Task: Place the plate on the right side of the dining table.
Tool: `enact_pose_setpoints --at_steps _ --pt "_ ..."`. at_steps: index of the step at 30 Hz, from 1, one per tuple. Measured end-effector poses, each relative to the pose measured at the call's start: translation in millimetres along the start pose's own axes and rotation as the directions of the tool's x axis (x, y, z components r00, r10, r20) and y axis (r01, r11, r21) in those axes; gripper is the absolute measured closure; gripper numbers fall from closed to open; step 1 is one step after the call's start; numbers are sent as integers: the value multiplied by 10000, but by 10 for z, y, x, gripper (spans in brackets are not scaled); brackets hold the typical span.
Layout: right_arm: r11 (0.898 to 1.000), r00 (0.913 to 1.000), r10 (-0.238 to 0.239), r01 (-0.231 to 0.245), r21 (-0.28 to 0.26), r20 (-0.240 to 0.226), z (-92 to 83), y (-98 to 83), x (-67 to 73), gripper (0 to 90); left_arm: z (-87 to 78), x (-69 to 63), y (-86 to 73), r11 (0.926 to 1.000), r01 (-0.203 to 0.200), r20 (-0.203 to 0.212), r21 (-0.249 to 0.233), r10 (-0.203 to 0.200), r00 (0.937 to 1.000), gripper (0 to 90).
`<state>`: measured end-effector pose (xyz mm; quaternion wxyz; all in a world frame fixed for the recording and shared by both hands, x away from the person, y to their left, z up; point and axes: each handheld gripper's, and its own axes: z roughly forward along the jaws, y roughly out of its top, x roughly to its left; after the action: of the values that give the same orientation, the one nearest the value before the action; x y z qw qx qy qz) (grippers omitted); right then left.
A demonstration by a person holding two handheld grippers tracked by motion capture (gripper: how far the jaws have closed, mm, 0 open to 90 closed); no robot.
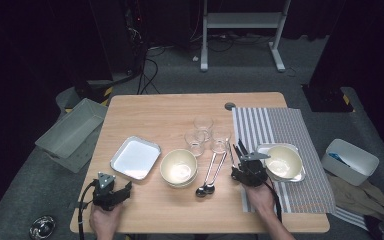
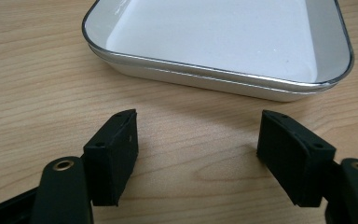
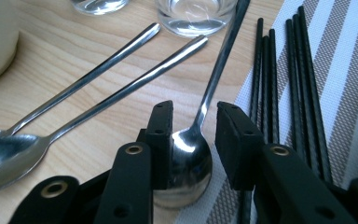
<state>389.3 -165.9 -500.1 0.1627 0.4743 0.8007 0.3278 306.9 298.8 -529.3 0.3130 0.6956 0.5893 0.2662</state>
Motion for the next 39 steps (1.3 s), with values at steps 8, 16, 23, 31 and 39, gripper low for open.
enact_pose_setpoints --at_steps 8,16,23,31,39 --pt "9999 10000 -5 5 157 7 -49 -87 4 641 0 -1 0 10000 -1 2 0 1 10000 293" --pt "9998 9993 -219 217 50 296 6 -79 19 696 1 -2 0 10000 6 4 -5 -6 10000 294" --pt "9998 9990 -154 149 128 417 119 -30 -8 730 0 -2 0 10000 7 8 2 -7 10000 293" --pt "9995 9979 -211 196 255 608 212 58 4 762 0 -2 0 10000 7 13 4 -7 10000 293" --pt "9988 9959 -384 358 330 824 243 81 20 829 0 -2 0 10000 2 12 3 -2 10000 293"
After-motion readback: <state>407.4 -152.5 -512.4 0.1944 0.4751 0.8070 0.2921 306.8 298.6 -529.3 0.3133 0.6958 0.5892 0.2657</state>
